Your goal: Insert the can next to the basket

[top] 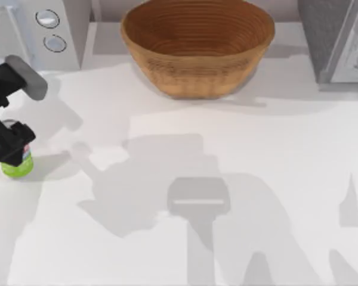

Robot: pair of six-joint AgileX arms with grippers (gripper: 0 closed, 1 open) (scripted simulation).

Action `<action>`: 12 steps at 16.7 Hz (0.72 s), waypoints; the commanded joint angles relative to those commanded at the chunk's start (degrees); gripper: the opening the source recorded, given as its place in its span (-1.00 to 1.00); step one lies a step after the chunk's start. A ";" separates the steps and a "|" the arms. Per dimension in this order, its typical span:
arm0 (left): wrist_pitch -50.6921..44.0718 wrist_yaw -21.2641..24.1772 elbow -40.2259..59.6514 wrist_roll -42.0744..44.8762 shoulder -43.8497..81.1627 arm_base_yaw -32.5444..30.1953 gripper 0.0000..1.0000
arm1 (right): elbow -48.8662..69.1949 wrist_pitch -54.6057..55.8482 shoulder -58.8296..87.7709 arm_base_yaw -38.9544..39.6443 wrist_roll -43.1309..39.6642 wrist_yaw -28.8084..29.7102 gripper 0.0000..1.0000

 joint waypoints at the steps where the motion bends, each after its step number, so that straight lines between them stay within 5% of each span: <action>1: -1.07 -0.08 2.25 -0.05 0.98 0.23 1.00 | 0.00 0.00 0.00 0.00 0.00 0.00 1.00; 12: -2.28 -0.23 6.27 -0.49 2.94 0.58 1.00 | 0.00 0.00 0.00 0.00 0.00 0.00 1.00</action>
